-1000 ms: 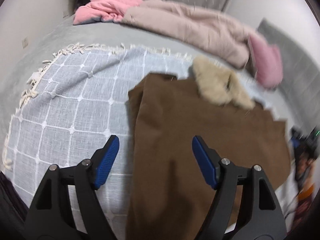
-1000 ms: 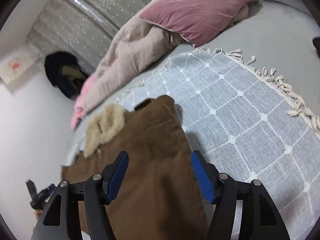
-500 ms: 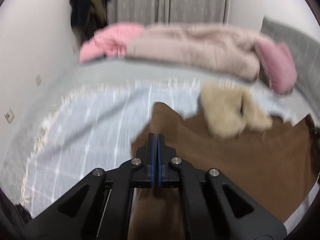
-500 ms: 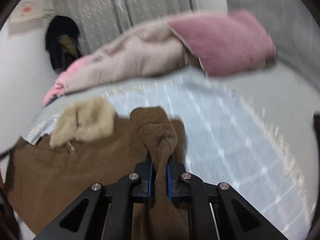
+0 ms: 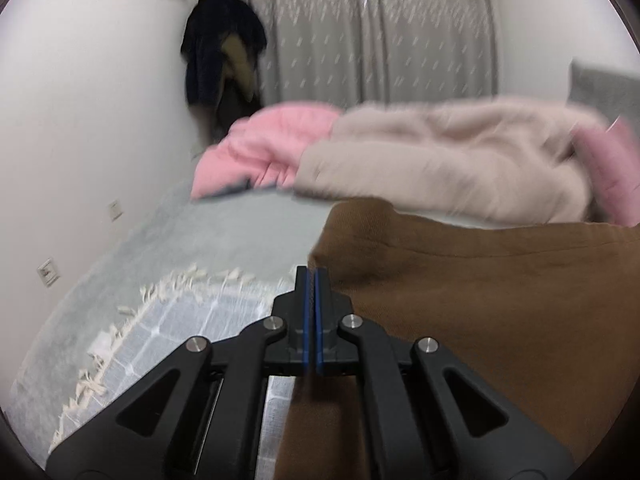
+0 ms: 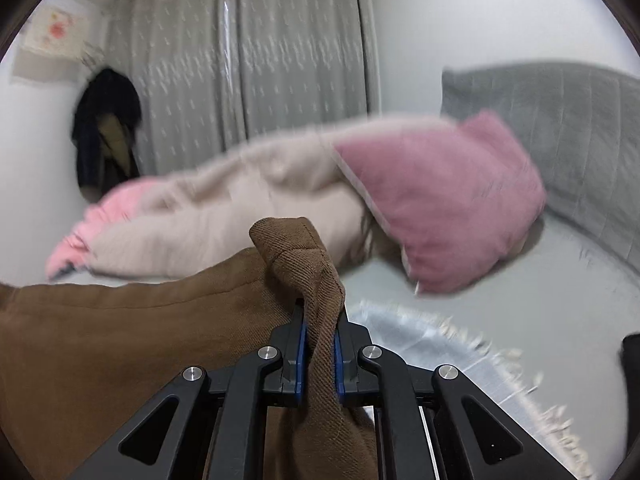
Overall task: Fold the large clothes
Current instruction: 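Pinch the folded coat edge with the left tool and smooth it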
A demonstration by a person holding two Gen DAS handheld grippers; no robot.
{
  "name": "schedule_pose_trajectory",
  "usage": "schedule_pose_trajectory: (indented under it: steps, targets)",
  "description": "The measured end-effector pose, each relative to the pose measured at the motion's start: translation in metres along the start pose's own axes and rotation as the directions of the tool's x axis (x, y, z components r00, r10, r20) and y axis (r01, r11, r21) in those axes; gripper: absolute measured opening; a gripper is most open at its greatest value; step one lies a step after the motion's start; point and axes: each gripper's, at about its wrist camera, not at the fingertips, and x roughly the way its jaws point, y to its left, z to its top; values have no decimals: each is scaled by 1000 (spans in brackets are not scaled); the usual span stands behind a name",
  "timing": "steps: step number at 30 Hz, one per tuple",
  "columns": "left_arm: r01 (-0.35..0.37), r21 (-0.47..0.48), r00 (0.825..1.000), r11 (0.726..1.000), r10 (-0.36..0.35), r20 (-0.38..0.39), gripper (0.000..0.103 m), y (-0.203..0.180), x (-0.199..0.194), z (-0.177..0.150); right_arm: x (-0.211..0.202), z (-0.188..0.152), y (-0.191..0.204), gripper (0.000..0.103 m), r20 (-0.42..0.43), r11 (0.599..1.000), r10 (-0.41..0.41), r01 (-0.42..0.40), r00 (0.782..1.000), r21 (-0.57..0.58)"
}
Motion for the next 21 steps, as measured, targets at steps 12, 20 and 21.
schedule_pose_trajectory:
  steps: [12, 20, 21]
  targets:
    - [-38, 134, 944, 990, 80, -320, 67, 11, 53, -50, 81, -66, -52, 53, -356, 990, -53, 95, 933, 101]
    - [282, -198, 797, 939, -344, -496, 86, 53, -5, -86, 8, -87, -106, 73, -437, 935, 272, -128, 857, 330]
    - [298, -263, 764, 918, -395, -510, 86, 59, -9, -97, 4, -91, -109, 73, -443, 922, 308, -149, 842, 357]
